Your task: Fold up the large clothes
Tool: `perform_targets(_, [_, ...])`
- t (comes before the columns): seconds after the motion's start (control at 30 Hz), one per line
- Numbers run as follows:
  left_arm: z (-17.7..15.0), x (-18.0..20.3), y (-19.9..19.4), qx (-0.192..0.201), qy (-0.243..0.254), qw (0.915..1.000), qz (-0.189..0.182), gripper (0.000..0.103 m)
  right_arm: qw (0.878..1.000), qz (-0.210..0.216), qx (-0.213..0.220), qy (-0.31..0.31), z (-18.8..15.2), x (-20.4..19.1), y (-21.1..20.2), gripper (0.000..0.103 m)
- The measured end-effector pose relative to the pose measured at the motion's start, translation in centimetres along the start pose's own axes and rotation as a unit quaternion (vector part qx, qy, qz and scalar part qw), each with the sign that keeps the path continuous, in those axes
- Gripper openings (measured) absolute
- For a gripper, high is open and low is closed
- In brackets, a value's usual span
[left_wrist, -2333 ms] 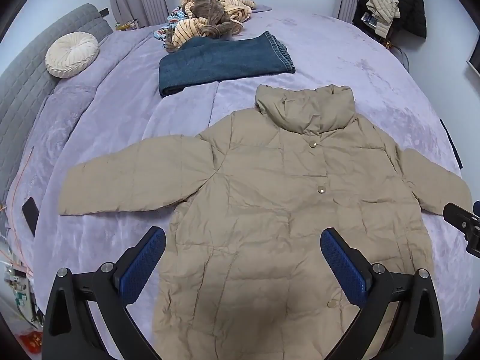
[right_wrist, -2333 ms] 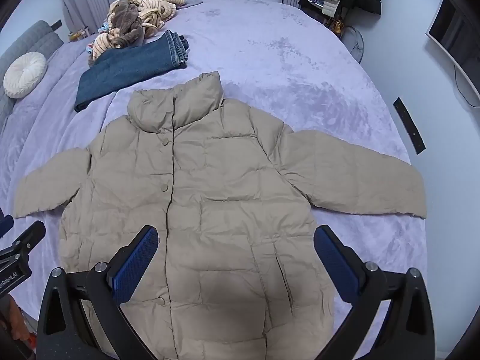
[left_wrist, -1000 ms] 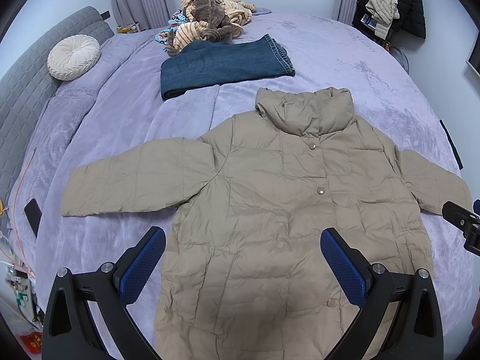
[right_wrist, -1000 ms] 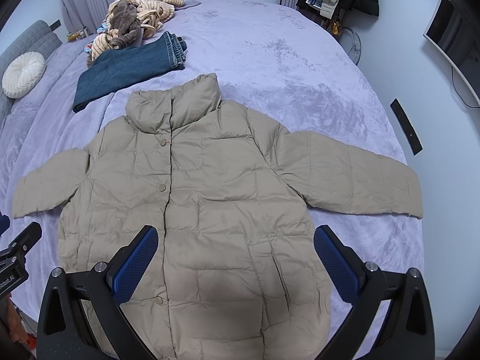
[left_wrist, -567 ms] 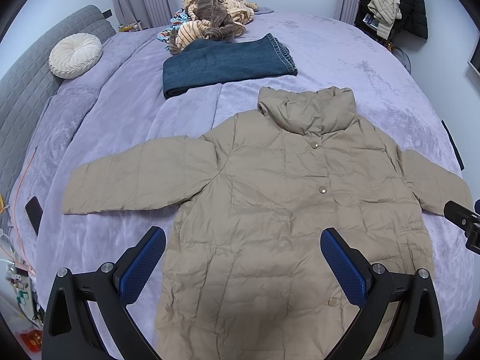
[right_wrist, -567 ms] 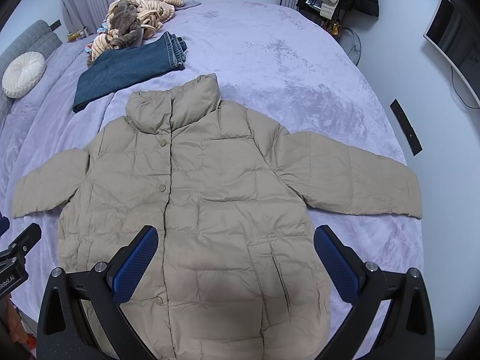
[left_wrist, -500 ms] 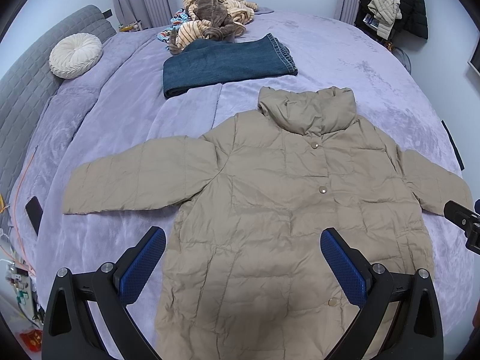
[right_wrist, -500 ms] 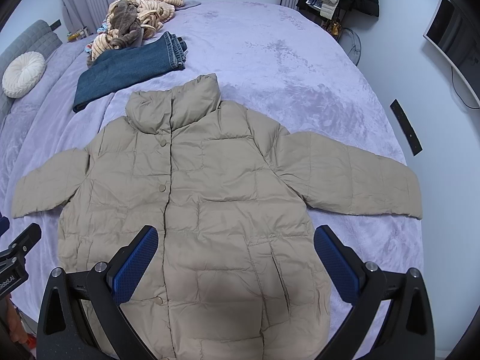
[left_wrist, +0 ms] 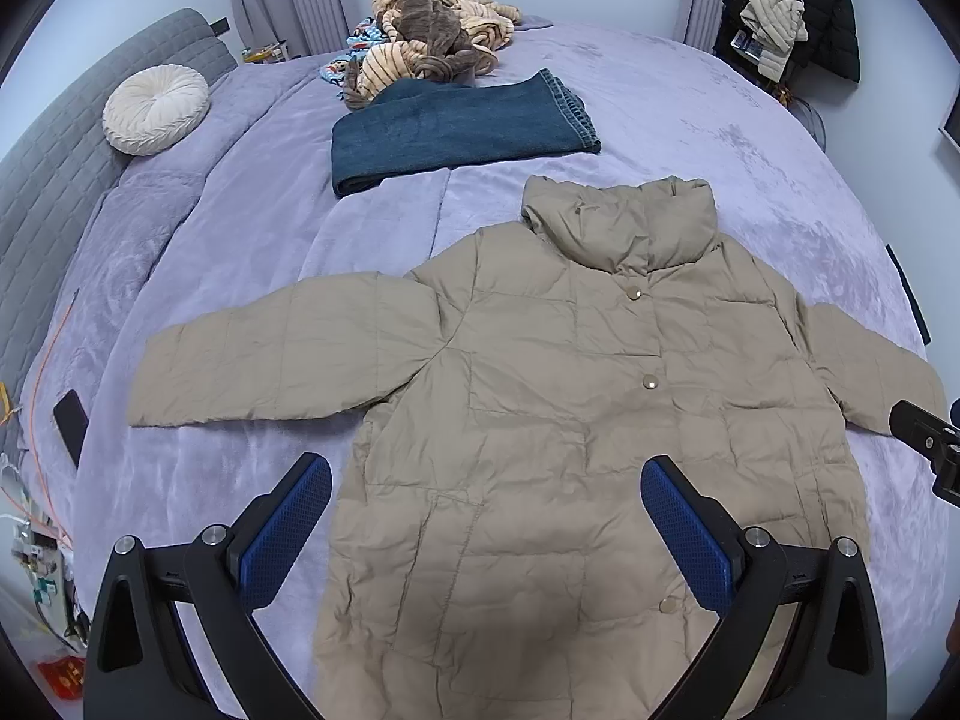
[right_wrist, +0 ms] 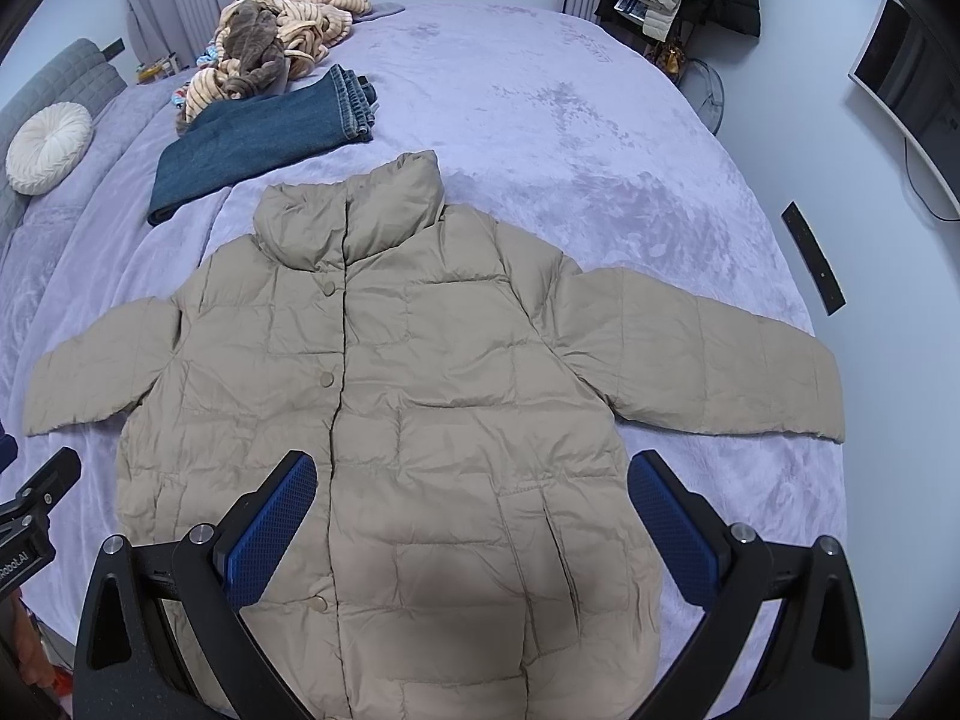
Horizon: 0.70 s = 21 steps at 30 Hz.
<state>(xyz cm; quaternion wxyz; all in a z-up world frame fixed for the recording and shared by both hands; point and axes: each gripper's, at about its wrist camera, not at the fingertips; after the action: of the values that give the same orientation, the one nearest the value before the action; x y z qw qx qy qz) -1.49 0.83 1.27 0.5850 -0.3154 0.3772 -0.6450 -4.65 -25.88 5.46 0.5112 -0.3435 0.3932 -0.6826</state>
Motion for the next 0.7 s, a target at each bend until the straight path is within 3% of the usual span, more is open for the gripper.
perform_targets(0.7, [-0.2,-0.43,-0.08,-0.002,-0.005,1.0,0.0,0.103,1.0,-0.002,0.0,-0.002,-0.01,-0.1,0.02,0.103])
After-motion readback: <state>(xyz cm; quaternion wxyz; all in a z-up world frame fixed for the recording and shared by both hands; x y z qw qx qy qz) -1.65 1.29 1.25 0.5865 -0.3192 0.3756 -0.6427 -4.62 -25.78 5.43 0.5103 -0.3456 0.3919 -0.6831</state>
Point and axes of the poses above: each gripper's, at about its wrist camera, not at the fingertips, and y roughly the way its jaws point, x to its right, z to its top, and after that the axes turned 5 degrees about x, right-handed
